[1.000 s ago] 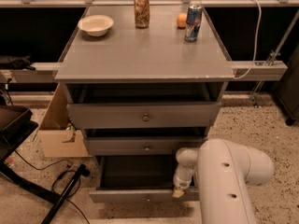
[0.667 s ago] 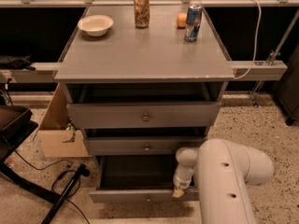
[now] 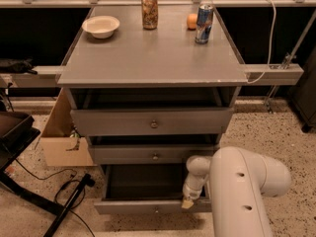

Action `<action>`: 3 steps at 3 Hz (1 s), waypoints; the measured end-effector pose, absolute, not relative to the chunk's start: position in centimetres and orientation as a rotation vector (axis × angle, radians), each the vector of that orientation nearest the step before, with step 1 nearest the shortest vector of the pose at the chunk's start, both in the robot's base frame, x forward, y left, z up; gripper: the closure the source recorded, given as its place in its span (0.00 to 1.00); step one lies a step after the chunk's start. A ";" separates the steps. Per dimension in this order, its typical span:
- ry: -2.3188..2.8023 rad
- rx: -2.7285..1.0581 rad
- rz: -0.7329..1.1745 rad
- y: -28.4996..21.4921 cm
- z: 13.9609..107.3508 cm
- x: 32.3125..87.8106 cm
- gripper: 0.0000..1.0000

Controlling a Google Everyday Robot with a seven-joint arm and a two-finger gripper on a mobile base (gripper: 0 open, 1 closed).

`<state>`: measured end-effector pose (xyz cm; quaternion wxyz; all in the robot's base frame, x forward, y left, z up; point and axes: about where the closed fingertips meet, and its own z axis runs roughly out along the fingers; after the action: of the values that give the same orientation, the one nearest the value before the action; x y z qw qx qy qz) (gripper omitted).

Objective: Open bottom drawer

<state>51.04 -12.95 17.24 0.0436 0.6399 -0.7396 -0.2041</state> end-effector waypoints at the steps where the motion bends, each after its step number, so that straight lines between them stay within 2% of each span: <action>1: -2.261 1.956 -0.624 -12.9 17.2 51.0 0.61; 3: -2.261 1.956 -0.624 -12.9 17.2 51.0 0.15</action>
Offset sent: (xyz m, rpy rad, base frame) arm 0.0000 0.0000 0.0000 0.0000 0.0000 0.0000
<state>51.03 -12.95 17.23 0.0436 0.6399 -0.7396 -0.2041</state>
